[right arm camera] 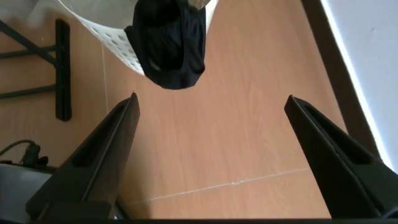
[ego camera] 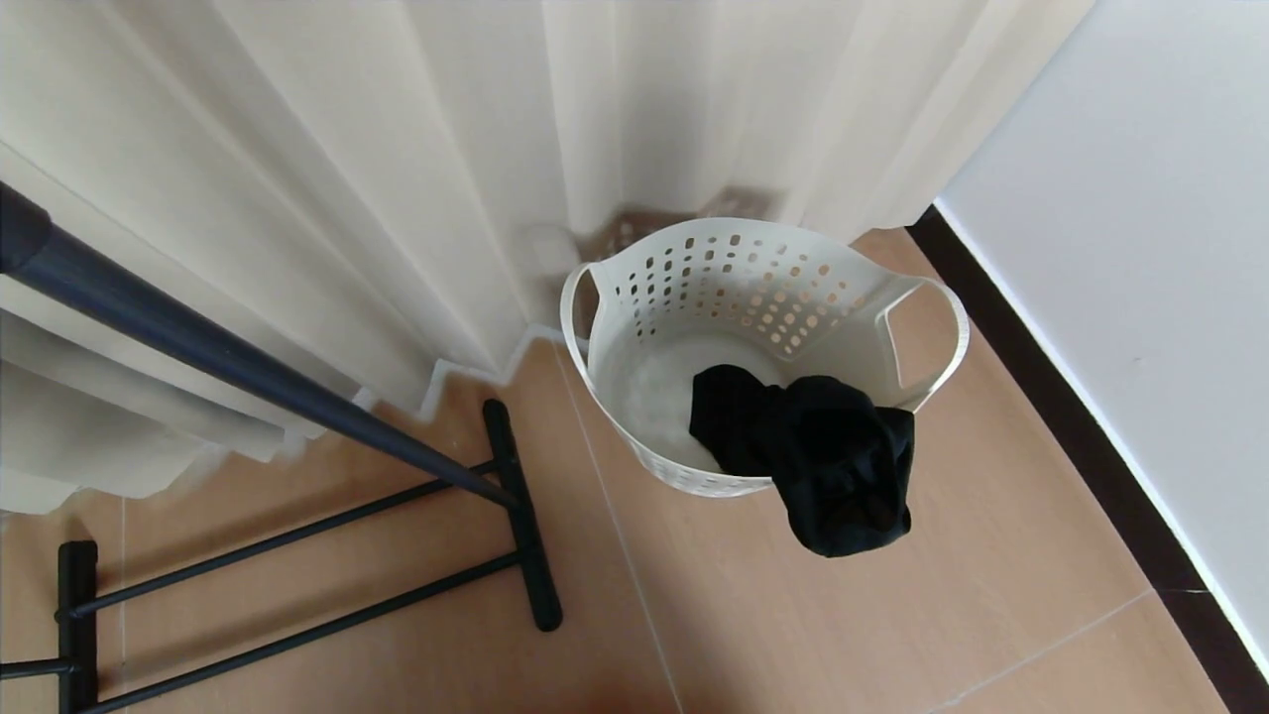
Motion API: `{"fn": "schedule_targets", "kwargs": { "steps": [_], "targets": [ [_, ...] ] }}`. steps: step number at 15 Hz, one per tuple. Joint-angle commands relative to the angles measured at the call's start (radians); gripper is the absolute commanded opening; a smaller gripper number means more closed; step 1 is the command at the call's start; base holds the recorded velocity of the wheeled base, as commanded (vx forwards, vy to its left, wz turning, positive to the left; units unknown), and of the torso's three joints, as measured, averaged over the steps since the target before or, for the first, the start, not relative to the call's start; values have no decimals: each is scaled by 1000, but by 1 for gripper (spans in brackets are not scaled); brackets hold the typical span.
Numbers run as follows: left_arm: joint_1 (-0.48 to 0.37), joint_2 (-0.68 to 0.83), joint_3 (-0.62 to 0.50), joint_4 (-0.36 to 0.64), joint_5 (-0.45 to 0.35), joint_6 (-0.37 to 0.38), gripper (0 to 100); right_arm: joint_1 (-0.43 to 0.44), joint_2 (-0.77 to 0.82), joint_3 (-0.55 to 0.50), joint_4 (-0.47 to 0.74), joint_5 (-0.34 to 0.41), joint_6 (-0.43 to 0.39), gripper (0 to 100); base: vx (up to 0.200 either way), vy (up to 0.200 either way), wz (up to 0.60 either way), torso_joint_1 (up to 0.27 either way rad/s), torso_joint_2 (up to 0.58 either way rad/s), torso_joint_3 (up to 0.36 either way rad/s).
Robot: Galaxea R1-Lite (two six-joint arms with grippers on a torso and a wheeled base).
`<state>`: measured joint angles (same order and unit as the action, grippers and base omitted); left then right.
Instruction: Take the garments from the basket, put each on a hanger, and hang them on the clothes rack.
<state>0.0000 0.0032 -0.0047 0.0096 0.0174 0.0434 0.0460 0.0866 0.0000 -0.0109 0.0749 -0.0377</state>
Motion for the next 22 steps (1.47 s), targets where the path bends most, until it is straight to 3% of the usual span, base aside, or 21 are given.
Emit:
{"fn": "schedule_targets", "kwargs": {
  "steps": [1,4,5,8,11,12,13,15,18,21,22],
  "targets": [
    [0,0,0,0,-1,-2,100,17,102,0,0,5,-1,100,0,0,0,2,2,-139],
    [0,0,0,0,-1,-2,100,178,223,0,-9,23,-1,100,0,0,0,0,0,-41],
    [0,0,0,0,-1,-4,100,270,306,-32,-11,20,1,100,0,0,0,0,0,0],
    [0,0,0,0,-1,-5,100,347,513,-155,-8,20,-7,100,0,0,0,0,0,0],
    [0,0,0,0,1,-8,100,361,746,-261,-9,17,-143,100,0,0,0,0,0,0],
    [0,0,0,0,1,-8,100,361,746,-261,-9,17,-143,100,0,0,0,0,0,0],
    [0,0,0,0,2,-25,100,357,910,-351,-8,0,-286,100,0,0,0,0,0,0],
    [0,0,0,0,4,-27,100,357,1039,-425,-9,-72,-396,100,0,0,0,0,0,0],
    [0,0,0,0,-1,-25,100,357,1231,-571,-9,-193,-636,100,0,0,0,0,0,0],
    [0,0,0,1,1,-25,100,357,1383,-727,-9,-218,-769,100,0,0,0,0,0,0],
    [0,0,0,0,1,-25,100,357,1437,-796,-9,-262,-809,100,0,0,0,0,0,0]
  ]
}}
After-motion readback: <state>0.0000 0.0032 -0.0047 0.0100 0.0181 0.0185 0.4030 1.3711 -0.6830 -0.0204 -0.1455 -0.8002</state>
